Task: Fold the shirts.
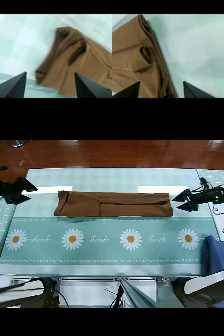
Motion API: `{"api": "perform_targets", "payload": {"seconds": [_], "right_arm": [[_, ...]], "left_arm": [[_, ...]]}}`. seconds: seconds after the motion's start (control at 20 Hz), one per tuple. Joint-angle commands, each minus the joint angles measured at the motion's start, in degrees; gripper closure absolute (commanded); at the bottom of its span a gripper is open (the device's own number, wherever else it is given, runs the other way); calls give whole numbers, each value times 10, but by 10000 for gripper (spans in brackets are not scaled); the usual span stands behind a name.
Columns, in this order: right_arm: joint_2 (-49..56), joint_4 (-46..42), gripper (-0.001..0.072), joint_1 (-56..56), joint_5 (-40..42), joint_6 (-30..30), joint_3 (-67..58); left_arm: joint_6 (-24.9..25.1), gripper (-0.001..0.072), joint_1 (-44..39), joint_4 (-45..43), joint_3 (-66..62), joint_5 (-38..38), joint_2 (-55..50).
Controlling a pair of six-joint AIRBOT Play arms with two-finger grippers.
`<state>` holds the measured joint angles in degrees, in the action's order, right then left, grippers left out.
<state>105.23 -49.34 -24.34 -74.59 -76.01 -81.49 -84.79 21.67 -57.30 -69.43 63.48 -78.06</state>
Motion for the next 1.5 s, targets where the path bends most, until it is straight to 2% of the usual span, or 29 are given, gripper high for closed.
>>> {"api": "perform_targets", "payload": {"seconds": [0.0,0.05,0.1,0.15,0.2,0.25,0.3,0.45,0.5,0.6,0.7,0.85,1.0,1.1,1.2,1.3,1.45], "right_arm": [[28,3,94,44,-9,9,1],[33,3,123,58,-10,12,1],[34,3,292,70,-10,13,1],[33,3,607,76,-12,13,-5],[27,4,685,76,-25,15,-14],[14,3,685,76,-35,20,-19],[-9,-6,685,71,-39,21,-19],[-111,-74,685,66,-76,28,-7],[-159,-88,685,67,-83,28,15],[-273,-88,685,82,-77,36,89],[-396,-97,685,98,-46,23,173],[-546,-78,685,99,-37,-16,275],[-645,-73,685,99,-49,-47,328],[-681,-73,685,99,-54,-60,335],[-702,-66,685,99,-56,-61,335],[-706,-63,685,99,-63,-60,335],[-706,-65,685,99,-64,-56,335]], "left_arm": [[59,4,-64,75,167,-107,121],[75,5,-88,84,178,-95,124],[86,5,-113,85,178,-76,121],[92,8,-137,85,177,-73,117],[92,82,-156,85,177,-76,116],[92,525,-172,86,177,-79,116],[97,681,-186,92,177,-80,116],[125,683,-233,136,176,-87,110],[127,686,-269,110,164,-79,103],[39,687,-368,-20,127,-84,77],[-26,686,-459,-88,80,-130,35],[-54,686,-547,-70,-30,-159,-73],[-76,685,-608,-70,-156,-112,-198],[-99,685,-642,-49,-223,-79,-264],[-96,683,-671,22,-256,-66,-309],[-66,684,-704,95,-259,-62,-333],[-57,683,-746,136,-259,-52,-348]]}}
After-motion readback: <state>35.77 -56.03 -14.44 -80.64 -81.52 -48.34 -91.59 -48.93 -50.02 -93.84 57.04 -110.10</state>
